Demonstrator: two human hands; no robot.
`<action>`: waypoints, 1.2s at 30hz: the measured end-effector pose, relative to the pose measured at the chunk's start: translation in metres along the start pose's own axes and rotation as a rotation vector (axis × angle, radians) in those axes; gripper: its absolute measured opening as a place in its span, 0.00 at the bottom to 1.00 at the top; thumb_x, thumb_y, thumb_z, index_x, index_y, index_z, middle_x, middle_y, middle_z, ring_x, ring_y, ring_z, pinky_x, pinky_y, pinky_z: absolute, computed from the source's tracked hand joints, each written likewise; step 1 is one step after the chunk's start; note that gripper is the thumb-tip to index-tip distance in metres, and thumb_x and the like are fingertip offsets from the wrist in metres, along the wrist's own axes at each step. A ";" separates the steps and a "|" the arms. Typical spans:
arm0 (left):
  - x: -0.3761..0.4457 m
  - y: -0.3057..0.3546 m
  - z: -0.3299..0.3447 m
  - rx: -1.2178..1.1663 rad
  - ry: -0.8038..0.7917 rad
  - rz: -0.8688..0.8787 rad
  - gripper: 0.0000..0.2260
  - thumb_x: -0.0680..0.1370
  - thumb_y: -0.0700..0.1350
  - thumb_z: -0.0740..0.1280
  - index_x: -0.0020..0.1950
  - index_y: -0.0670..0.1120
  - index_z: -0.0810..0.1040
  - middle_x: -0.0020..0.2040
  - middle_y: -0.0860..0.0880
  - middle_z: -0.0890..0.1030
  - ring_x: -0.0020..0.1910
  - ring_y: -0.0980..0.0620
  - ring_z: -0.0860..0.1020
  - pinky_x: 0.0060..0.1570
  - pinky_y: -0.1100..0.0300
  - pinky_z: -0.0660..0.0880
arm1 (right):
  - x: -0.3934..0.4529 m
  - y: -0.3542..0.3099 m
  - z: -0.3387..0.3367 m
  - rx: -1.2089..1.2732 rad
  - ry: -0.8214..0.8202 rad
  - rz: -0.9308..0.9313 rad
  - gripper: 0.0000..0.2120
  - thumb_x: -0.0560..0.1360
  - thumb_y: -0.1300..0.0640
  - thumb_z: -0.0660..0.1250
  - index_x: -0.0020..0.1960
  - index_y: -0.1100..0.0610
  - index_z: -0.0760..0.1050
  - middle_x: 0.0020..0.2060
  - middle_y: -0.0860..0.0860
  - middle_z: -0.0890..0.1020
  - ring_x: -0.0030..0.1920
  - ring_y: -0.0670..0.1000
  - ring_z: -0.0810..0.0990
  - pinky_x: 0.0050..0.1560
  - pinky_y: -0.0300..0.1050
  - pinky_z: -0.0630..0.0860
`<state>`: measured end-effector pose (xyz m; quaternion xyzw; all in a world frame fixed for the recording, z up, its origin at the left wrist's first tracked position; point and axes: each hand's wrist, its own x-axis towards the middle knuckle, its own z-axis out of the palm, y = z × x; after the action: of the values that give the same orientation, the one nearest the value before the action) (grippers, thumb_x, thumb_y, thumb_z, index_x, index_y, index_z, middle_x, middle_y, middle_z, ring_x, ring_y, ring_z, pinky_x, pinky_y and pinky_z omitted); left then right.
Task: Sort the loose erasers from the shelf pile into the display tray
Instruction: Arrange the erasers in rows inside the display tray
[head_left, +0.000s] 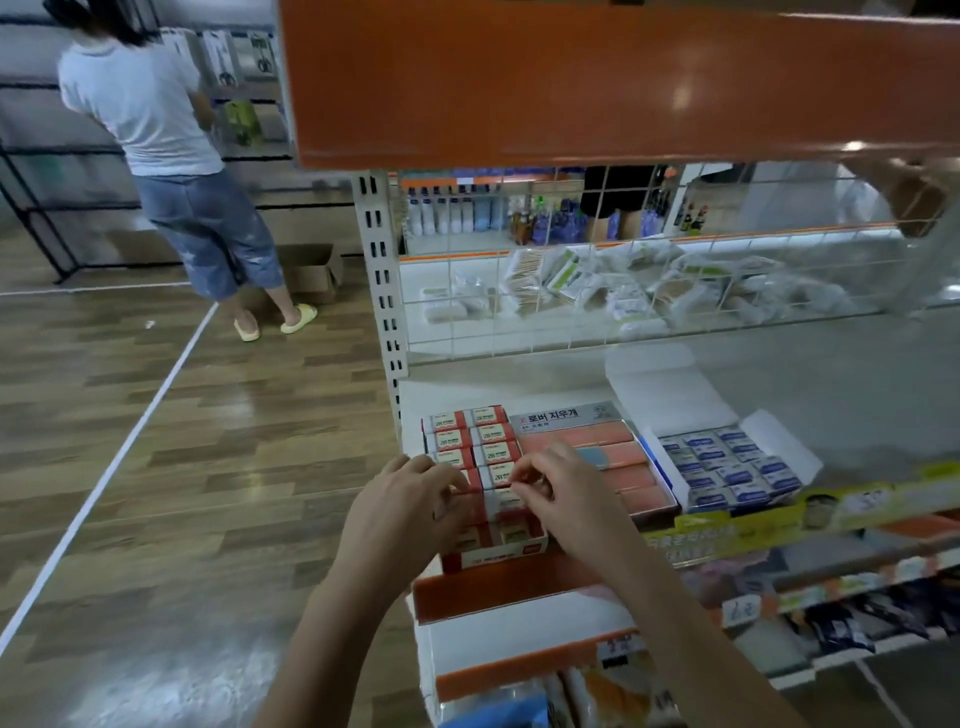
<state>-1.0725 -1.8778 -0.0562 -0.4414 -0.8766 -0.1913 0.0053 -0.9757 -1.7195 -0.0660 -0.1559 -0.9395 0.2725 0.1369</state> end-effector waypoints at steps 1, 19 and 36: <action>0.008 0.001 -0.005 0.010 -0.024 0.017 0.13 0.78 0.58 0.59 0.58 0.56 0.75 0.56 0.57 0.77 0.54 0.58 0.71 0.46 0.65 0.71 | 0.001 0.000 -0.004 -0.012 -0.009 -0.007 0.08 0.77 0.54 0.64 0.54 0.53 0.76 0.48 0.42 0.71 0.40 0.36 0.71 0.42 0.27 0.69; 0.171 0.229 0.054 0.219 -0.193 0.479 0.18 0.78 0.57 0.60 0.66 0.53 0.70 0.63 0.49 0.74 0.63 0.48 0.71 0.57 0.53 0.68 | -0.033 0.165 -0.174 -0.365 0.035 0.244 0.15 0.78 0.55 0.62 0.64 0.55 0.72 0.60 0.55 0.74 0.62 0.55 0.72 0.61 0.49 0.69; 0.247 0.522 0.192 0.177 -0.218 0.590 0.18 0.77 0.57 0.61 0.64 0.51 0.72 0.62 0.47 0.73 0.63 0.45 0.70 0.59 0.52 0.68 | -0.139 0.405 -0.351 -0.355 0.176 0.548 0.16 0.77 0.57 0.63 0.63 0.58 0.72 0.60 0.58 0.72 0.58 0.60 0.75 0.55 0.49 0.72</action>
<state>-0.7875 -1.3414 -0.0178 -0.6919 -0.7198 -0.0561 0.0051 -0.6396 -1.2806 -0.0291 -0.4470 -0.8801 0.1168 0.1098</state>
